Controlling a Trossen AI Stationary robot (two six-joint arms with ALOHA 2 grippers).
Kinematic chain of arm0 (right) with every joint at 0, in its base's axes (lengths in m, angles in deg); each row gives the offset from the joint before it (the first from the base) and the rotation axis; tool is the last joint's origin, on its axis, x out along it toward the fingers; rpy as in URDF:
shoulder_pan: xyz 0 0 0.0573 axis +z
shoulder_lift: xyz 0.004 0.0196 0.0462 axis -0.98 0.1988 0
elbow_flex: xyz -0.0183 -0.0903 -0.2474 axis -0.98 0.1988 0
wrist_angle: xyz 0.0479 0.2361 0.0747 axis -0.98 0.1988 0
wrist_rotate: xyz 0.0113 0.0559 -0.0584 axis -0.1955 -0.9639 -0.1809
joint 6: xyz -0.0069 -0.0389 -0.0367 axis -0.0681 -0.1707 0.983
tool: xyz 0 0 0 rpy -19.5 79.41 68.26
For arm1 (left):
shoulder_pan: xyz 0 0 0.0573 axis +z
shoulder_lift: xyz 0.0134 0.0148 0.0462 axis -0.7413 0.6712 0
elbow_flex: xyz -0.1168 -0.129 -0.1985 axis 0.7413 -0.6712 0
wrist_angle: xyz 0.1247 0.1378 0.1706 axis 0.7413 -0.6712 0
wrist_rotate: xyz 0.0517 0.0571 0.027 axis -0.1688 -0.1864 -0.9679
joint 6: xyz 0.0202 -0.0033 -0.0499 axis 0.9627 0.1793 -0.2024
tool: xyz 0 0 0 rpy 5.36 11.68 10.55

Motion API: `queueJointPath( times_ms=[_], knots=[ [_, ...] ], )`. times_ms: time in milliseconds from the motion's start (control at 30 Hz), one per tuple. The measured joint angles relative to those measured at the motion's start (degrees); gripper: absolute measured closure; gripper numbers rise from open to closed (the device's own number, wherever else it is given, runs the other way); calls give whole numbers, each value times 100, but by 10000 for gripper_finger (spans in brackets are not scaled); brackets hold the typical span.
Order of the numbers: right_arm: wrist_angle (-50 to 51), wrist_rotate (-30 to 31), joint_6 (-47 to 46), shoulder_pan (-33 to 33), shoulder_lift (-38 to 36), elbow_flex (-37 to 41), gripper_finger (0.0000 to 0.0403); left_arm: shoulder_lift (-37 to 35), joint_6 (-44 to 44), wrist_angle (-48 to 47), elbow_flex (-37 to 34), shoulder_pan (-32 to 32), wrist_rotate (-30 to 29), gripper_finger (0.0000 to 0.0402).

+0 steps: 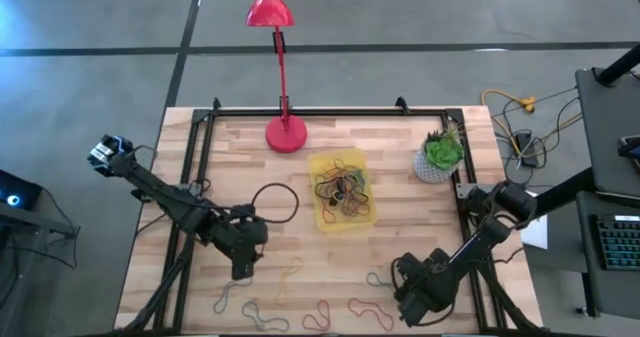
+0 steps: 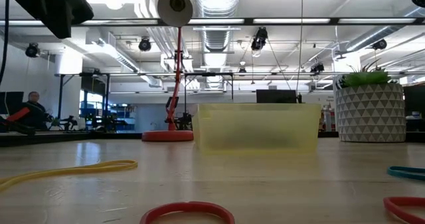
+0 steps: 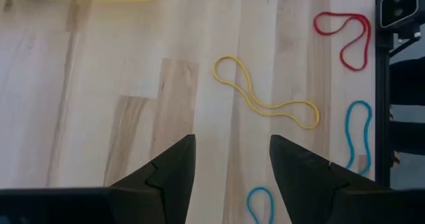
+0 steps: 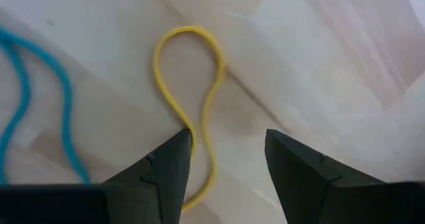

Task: Pick and place rubber bands into bin
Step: Put the yellow rubber band into the yellow bin

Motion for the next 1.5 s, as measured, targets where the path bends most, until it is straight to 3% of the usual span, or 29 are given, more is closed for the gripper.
queueJointPath(
  times_ms=[367, 833, 1033, 1333, 1500],
  knots=[
    [-1185, 4, -222, -24, -420, 992, 221, 0, 0, 17, 34, 239, 213, 224],
    [-1566, 803, -467, -76, -225, 660, 230, 0, 4, 39, -1, 427, 211, 224],
    [-1517, 657, -511, -102, -169, 721, 271, 2, 5, 47, -1, 425, 216, 224],
    [-1433, 660, -553, -103, -169, 723, 385, 0, 59, -3, -1, 425, 251, 224],
    [-1433, 609, -307, -123, -161, 581, 394, 0, 306, -5, -1, 423, 252, 224]
  ],
)
